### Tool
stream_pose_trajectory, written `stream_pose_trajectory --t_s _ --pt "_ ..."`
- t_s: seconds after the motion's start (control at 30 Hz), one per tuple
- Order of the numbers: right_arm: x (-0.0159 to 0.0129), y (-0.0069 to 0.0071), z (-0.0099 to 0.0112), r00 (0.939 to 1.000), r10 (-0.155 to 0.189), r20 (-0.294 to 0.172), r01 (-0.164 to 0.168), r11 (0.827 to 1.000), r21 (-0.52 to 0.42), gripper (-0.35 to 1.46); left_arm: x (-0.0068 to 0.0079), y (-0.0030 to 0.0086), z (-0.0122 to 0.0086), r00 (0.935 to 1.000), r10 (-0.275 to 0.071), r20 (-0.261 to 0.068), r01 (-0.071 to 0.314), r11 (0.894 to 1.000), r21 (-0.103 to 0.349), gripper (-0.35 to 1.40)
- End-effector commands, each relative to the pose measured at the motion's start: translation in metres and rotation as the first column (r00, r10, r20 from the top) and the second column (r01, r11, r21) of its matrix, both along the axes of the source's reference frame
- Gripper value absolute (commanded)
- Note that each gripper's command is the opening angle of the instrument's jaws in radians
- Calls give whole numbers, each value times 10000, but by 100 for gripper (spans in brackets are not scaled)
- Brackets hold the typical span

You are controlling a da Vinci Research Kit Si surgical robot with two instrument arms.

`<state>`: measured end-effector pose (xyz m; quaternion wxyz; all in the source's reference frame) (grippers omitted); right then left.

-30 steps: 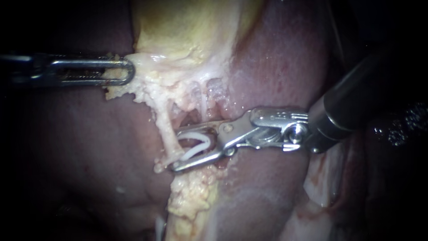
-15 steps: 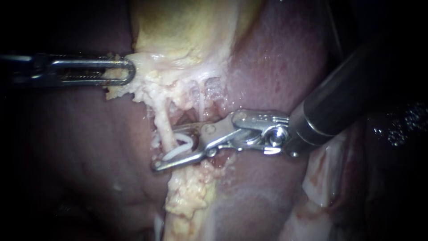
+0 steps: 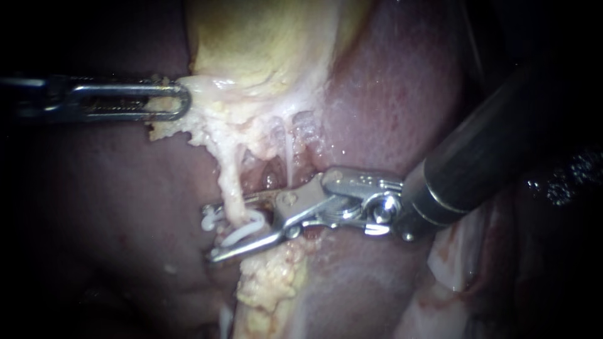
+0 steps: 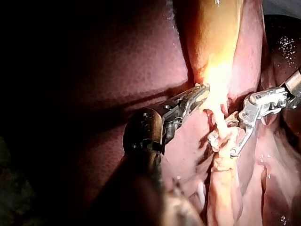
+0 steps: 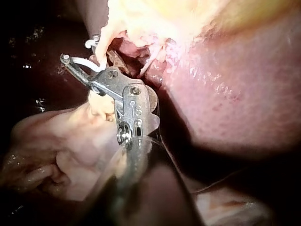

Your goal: Clipping second clip left tube

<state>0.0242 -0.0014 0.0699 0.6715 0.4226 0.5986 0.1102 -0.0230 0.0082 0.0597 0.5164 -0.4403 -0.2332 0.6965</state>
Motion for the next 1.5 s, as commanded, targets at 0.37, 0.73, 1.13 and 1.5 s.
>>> stream_pose_trajectory --t_s 0.37,0.73,1.13,1.5 --pt "-13 -25 -35 9995 -266 -178 266 9996 -17 44 1 0 0 10000 2 6 -2 10000 -1 -35" --pt "-19 -22 -56 9995 -240 -189 241 9997 71 41 1 1 1 10000 -1 4 1 10000 -1 -35" --pt "-16 -20 -56 9990 22 446 -72 9936 1123 15 1 1 1 10000 -7 0 7 10000 -1 -35" --pt "-16 -21 -55 9982 -22 599 -68 9887 1494 -35 2 1 1 10000 -13 -3 13 10000 -1 -35"
